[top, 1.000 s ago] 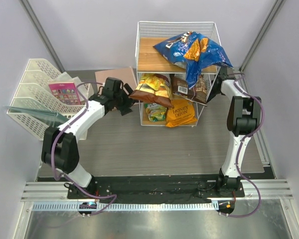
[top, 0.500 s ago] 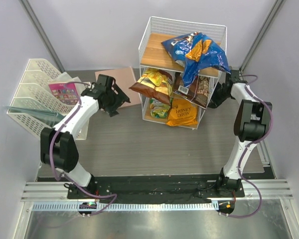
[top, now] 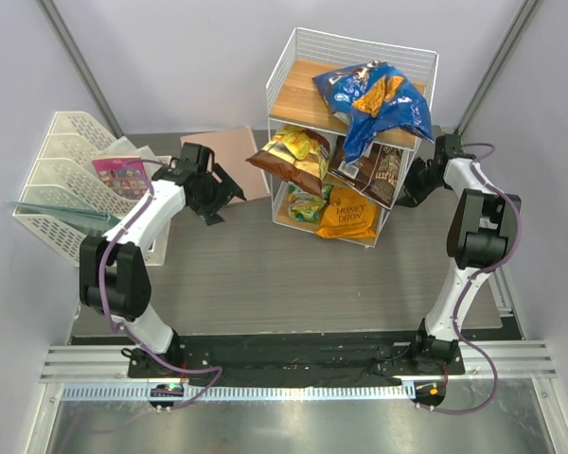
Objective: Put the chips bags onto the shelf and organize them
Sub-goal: Adjust the shelf at the center of the board.
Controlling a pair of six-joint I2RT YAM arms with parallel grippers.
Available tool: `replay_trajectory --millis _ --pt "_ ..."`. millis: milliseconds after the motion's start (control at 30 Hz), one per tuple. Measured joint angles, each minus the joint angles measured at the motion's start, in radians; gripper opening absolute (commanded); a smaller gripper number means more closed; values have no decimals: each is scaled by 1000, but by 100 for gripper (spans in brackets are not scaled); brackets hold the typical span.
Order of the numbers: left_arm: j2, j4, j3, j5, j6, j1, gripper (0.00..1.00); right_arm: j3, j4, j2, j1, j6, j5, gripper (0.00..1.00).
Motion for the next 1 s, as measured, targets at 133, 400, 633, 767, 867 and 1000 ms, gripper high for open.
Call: replay_trajectory --millis 133,400,633,767,867,1000 --pt "0 11 0 17 4 0 80 86 -10 72 5 -13 -37 62" --pt "0 22 -23 28 7 0 80 306 -56 224 87 -26 -44 63" --pt "-2 31 -54 29 6 0 80 329 -25 231 136 -33 -24 63" --pt "-3 38 -64 30 3 0 79 254 20 190 130 -34 -35 64" --pt "-3 42 -66 31 3 0 79 186 17 136 105 -37 -70 64" --pt "-3 48 -66 32 3 0 79 76 79 51 60 -20 -149 64"
